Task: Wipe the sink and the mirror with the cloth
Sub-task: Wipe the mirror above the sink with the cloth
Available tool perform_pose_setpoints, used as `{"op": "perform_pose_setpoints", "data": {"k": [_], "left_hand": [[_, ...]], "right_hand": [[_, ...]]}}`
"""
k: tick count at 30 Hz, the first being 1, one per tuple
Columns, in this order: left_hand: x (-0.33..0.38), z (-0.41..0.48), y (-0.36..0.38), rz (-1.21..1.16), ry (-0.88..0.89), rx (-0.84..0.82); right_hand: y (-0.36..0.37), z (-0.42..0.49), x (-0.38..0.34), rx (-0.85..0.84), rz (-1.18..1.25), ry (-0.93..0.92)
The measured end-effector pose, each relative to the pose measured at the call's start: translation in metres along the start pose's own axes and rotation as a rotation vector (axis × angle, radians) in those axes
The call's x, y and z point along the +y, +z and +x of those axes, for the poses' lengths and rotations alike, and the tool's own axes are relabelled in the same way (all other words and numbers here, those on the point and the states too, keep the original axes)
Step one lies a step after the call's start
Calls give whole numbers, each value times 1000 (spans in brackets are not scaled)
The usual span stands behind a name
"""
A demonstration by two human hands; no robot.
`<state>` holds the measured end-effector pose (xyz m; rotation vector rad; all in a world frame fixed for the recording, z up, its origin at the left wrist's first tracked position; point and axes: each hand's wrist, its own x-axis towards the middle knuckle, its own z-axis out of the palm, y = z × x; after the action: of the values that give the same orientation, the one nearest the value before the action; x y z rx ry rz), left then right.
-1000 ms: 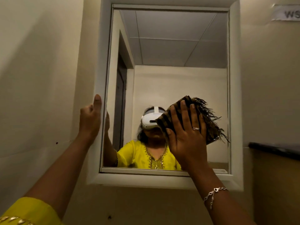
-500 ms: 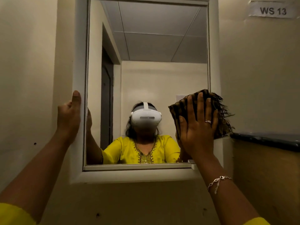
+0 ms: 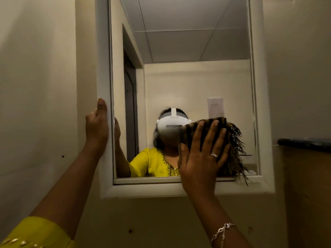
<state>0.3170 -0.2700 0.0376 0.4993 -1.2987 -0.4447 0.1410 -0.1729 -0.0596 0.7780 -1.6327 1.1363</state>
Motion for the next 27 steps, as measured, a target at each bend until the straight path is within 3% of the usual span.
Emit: {"op": "perform_pose_setpoints", "data": {"k": [17,22,27], "left_hand": [[5,-3,-6,-116,-61,-103],[4,-2,-10,-267,-207,-165],[5,-3,-11,-270,-132,-206]], "right_hand": [[11,-19,-123,-90,200,-242],[12,-24,-129,-93,214,-284],[12,-45,-123,-122,202,-330]]}}
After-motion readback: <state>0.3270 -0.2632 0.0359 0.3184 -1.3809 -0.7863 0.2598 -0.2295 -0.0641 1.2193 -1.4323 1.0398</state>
